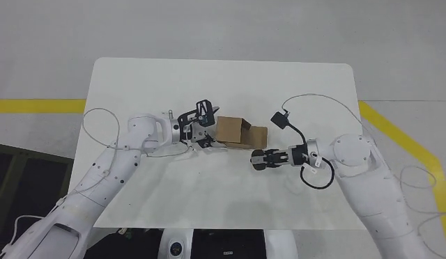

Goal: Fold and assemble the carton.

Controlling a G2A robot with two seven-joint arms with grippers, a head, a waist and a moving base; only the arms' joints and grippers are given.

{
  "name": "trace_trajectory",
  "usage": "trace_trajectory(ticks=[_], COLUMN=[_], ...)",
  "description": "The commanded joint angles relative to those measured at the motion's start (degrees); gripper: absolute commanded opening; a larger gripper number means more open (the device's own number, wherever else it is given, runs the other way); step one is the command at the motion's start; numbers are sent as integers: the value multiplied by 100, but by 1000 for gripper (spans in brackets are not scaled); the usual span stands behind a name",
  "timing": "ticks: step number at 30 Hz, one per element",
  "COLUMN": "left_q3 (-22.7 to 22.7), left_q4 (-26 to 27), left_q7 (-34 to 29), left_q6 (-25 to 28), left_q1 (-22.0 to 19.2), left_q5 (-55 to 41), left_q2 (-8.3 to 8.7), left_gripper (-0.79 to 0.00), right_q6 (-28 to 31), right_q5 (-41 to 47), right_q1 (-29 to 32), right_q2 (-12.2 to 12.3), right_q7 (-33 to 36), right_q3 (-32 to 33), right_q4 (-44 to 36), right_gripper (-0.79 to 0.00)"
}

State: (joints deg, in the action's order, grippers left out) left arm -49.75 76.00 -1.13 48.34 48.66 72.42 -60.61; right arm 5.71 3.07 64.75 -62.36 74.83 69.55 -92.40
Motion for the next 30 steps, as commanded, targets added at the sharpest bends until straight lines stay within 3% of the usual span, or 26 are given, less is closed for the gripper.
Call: trace_trajectory(ticks=[1, 8, 19, 25, 30], left_q3=[26, 58, 54, 29, -34], left_q4=[-38, -91, 12, 75, 98], left_q7=[13, 23, -124, -252, -335], left_q6=[3, 59, 230, 243, 123], left_q1=[-41, -110, -31, 40, 70], left_q5=[-14, -87, -248, -316, -290], left_q2=[-23, -76, -104, -109, -108], left_gripper=[0, 0, 0, 0, 0], right_q6=[-54, 19, 613, 862, 900], right_q5=[-212, -322, -358, -267, -160], right_q1=[1, -122, -708, -1077, -1238], right_q2=[-2, -50, -184, -279, -239], right_q7=[-135, -576, -1255, -1303, -981], right_q3=[-111, -435, -857, -1137, -1009], right_q4=[69, 440, 1232, 1646, 1826], right_gripper=[-785, -785, -785, -785, -785])
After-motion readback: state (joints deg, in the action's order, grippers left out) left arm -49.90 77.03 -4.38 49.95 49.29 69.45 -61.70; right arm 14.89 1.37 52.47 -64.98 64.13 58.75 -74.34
